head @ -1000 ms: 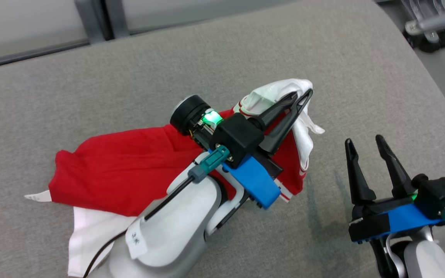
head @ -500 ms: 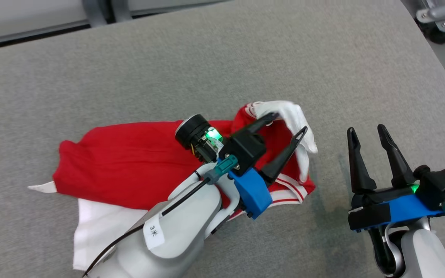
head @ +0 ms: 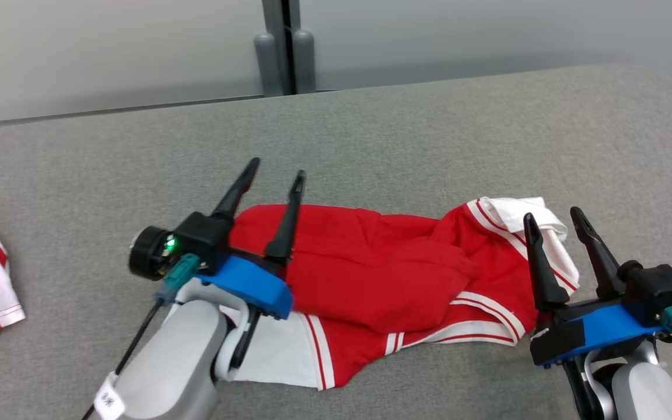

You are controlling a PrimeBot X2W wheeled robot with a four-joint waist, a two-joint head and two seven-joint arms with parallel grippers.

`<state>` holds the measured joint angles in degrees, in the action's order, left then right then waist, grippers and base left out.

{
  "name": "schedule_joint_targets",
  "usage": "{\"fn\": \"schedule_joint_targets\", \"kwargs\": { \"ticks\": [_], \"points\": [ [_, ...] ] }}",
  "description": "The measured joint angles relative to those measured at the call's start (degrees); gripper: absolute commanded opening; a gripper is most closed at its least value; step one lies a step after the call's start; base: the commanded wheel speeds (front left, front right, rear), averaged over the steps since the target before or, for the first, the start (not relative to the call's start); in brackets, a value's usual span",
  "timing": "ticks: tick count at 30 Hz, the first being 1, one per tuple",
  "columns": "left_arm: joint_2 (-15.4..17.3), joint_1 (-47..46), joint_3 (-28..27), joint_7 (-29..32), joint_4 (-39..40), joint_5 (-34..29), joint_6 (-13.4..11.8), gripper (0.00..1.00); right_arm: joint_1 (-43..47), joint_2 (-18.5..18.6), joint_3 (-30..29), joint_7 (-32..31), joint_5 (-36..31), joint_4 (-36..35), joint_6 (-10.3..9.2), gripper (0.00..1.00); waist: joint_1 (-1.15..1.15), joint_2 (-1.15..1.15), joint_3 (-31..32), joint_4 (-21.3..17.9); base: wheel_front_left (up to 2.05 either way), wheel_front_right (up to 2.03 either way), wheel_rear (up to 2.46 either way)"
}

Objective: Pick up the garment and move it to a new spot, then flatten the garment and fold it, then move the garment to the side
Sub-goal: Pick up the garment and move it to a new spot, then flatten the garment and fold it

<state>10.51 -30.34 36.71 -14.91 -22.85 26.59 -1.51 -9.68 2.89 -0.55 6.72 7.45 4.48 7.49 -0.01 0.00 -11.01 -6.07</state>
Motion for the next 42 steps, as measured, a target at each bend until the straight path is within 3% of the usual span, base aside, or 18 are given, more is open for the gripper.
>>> {"fn": "schedule_joint_targets", "kwargs": {
  "ticks": [7,14,26,42],
  "points": [
    [4.0,8.1,-10.6,-0.1,5.6,1.0,-3.3,1.00,2.2,0.0,-0.3,-2.3,-0.9,-1.4,-0.01,1.00,0.00,0.00,2.9,4.8,0.00,0.00,0.00],
    [6.0,15.7,-17.3,-0.1,8.2,1.2,-3.4,1.00,4.3,0.0,-0.5,-3.6,-1.4,-1.6,0.00,1.00,0.00,0.01,5.9,7.4,0.00,0.00,0.00],
    [8.1,24.3,-16.6,0.7,9.1,0.8,-2.4,1.00,10.2,0.0,-2.5,-6.2,-1.4,-3.3,0.00,1.00,0.00,0.01,10.8,6.5,0.00,0.00,0.00],
    [9.7,30.0,-17.3,2.4,12.9,2.1,-5.1,1.00,13.1,0.0,-1.5,-8.0,-0.7,-5.5,0.00,1.00,0.00,0.01,12.7,4.8,0.00,0.00,0.00]
  ]
}}
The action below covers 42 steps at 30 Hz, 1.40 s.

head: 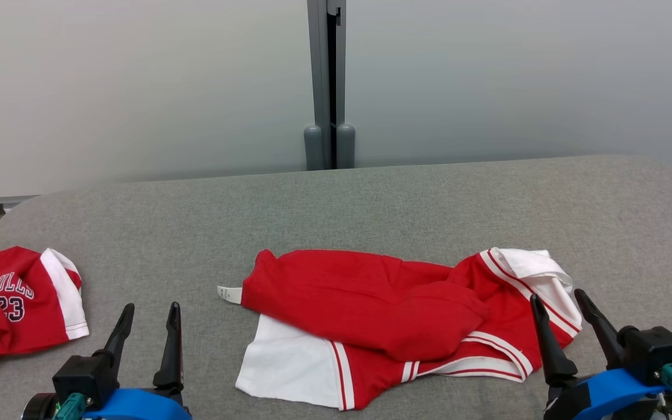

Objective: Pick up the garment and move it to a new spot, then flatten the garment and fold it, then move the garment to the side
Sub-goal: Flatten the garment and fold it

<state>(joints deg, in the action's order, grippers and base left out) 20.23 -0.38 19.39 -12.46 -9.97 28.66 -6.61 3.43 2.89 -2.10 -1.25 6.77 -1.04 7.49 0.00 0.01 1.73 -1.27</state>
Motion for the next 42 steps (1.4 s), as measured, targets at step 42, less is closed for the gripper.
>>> {"fn": "schedule_joint_targets", "kwargs": {
  "ticks": [42],
  "points": [
    [-10.4,-25.2,24.8,24.4,-14.8,-5.5,12.6,1.00,-6.8,0.0,0.0,1.1,-0.1,-0.5,0.00,1.00,0.01,-0.03,-16.7,-2.5,0.00,0.00,0.00]
  ]
}}
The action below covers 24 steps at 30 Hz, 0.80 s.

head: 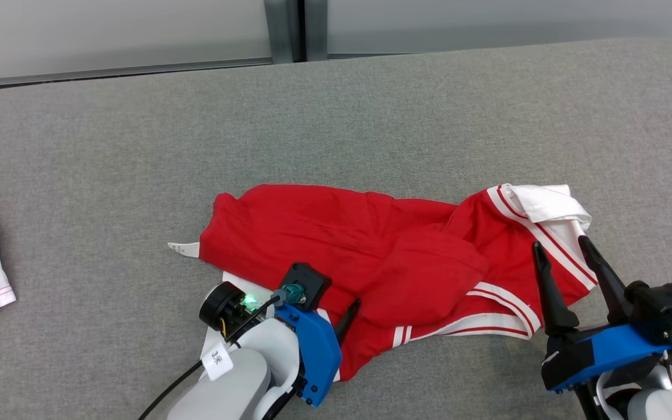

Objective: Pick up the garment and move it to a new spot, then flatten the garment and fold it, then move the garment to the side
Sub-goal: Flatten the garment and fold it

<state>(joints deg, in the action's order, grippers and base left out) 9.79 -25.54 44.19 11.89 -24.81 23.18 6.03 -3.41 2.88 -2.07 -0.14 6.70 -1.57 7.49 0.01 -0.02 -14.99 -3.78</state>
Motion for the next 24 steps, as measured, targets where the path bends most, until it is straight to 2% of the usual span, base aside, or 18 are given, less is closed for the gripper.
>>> {"fn": "schedule_joint_targets", "kwargs": {
  "ticks": [1,2,4,13,17,24],
  "points": [
    [0.0,-0.4,0.3,0.9,-1.1,0.2,0.1,1.00,-0.2,0.0,0.0,0.2,0.0,0.2,0.00,1.00,0.00,0.00,-0.2,-0.1,0.00,0.00,0.00],
    [-0.1,-0.8,0.5,1.5,-1.8,0.4,0.2,0.70,-0.5,0.0,0.0,0.2,0.1,0.3,0.00,1.00,0.00,0.00,-0.3,-0.3,0.00,0.00,0.00],
    [-0.2,-1.7,0.8,1.7,-2.5,1.0,0.5,0.00,-0.9,0.0,0.1,0.3,0.4,0.6,0.00,1.00,0.00,0.00,-0.5,-0.6,0.00,0.00,0.00],
    [0.1,-3.0,1.2,-2.9,-0.6,2.8,1.1,0.00,-1.1,0.0,-0.4,1.1,0.9,1.9,0.00,1.00,-0.01,0.01,0.4,-0.5,0.00,0.00,0.00],
    [-0.2,-3.2,-1.5,-6.2,2.1,5.2,1.0,0.00,-1.2,0.0,-0.7,1.2,0.9,2.0,0.00,1.00,-0.01,0.02,1.1,-0.1,0.00,0.00,0.00],
    [-0.1,-4.3,-9.9,-10.3,2.8,10.3,-3.3,0.00,-1.2,0.0,-1.1,1.0,1.1,1.9,0.00,1.00,-0.01,0.02,1.4,0.3,0.00,0.00,0.00]
  ]
}}
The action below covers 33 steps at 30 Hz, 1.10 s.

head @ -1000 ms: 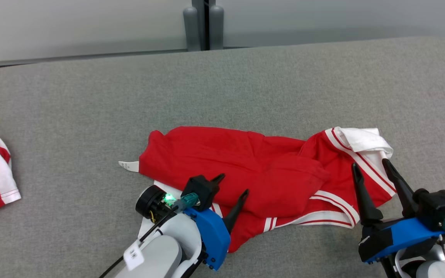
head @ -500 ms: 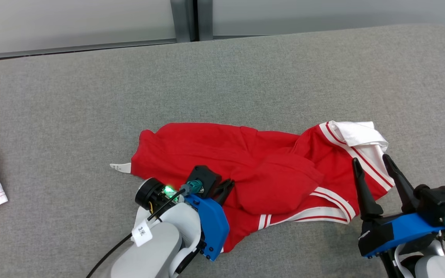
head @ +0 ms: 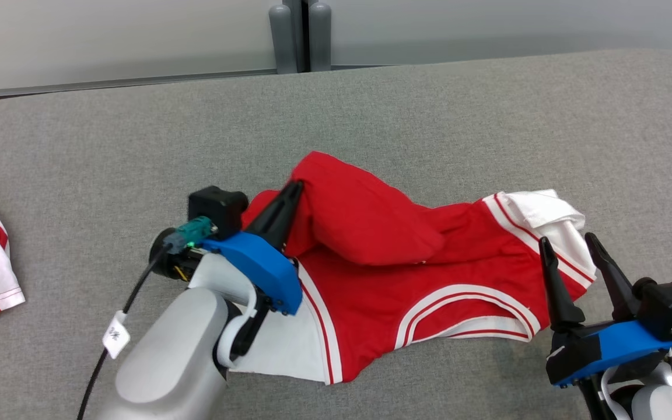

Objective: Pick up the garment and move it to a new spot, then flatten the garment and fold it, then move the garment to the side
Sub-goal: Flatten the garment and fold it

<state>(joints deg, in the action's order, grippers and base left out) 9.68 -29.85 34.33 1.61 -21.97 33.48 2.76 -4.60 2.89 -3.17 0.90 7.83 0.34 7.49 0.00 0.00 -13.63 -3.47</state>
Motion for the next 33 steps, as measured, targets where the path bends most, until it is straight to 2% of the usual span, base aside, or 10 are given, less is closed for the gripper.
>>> {"fn": "schedule_joint_targets", "kwargs": {
  "ticks": [5,10,11,12,13,18,20,24,29,33],
  "points": [
    [0.4,-1.3,-6.0,-2.4,-3.9,3.4,-2.8,0.00,-0.8,0.0,0.0,-0.1,0.3,-0.1,0.00,1.00,0.01,0.00,-1.1,-0.3,0.00,0.00,0.00],
    [0.7,-2.1,-9.7,-3.8,-10.4,6.7,-3.5,0.00,-1.2,0.0,0.2,0.1,0.4,-0.1,0.00,1.00,0.01,0.00,-2.2,-0.9,0.00,0.00,0.00],
    [0.7,-2.2,-9.9,-3.9,-11.7,6.9,-3.3,0.22,-1.2,0.0,0.2,0.2,0.4,-0.1,0.00,1.00,0.00,0.00,-2.3,-0.9,0.00,0.00,0.00],
    [0.7,-2.2,-9.9,-4.0,-13.1,7.2,-2.8,0.76,-1.2,0.0,0.2,0.3,0.4,-0.1,0.00,1.00,0.01,0.00,-2.4,-1.0,0.00,0.00,0.00],
    [0.7,-2.2,-9.8,-4.5,-14.1,7.3,-2.5,1.00,-1.3,0.0,0.3,0.4,0.4,-0.1,0.00,1.00,0.01,0.00,-2.5,-1.1,0.00,0.00,0.00],
    [0.6,-1.9,-9.0,-10.7,-16.7,5.2,-1.7,1.00,-1.4,0.0,0.7,1.1,0.3,0.2,0.00,1.00,0.01,0.00,-1.7,-0.9,0.00,0.00,0.00],
    [1.0,-0.9,-8.5,-13.9,-16.4,3.2,-2.4,1.00,-1.4,0.0,0.8,1.3,-0.1,0.2,0.00,1.00,0.01,0.00,-0.8,-0.7,0.00,0.00,0.00],
    [2.9,2.0,-8.2,-16.2,-13.5,-0.7,-4.4,1.00,-1.4,0.0,0.9,1.2,-0.9,-0.2,0.00,1.00,0.00,0.00,1.2,0.1,0.00,0.00,0.00],
    [6.2,7.1,-11.2,-16.6,-3.9,-4.7,-7.4,1.00,-0.7,0.0,0.2,0.3,-2.1,-0.9,0.00,1.00,0.00,0.00,4.1,1.8,0.00,0.00,0.00],
    [8.1,13.0,-13.8,-16.7,5.3,-7.3,-8.8,1.00,0.6,0.0,-0.2,-0.5,-2.2,-1.4,0.00,1.00,-0.01,0.01,6.1,2.9,0.00,0.00,0.00]
  ]
}}
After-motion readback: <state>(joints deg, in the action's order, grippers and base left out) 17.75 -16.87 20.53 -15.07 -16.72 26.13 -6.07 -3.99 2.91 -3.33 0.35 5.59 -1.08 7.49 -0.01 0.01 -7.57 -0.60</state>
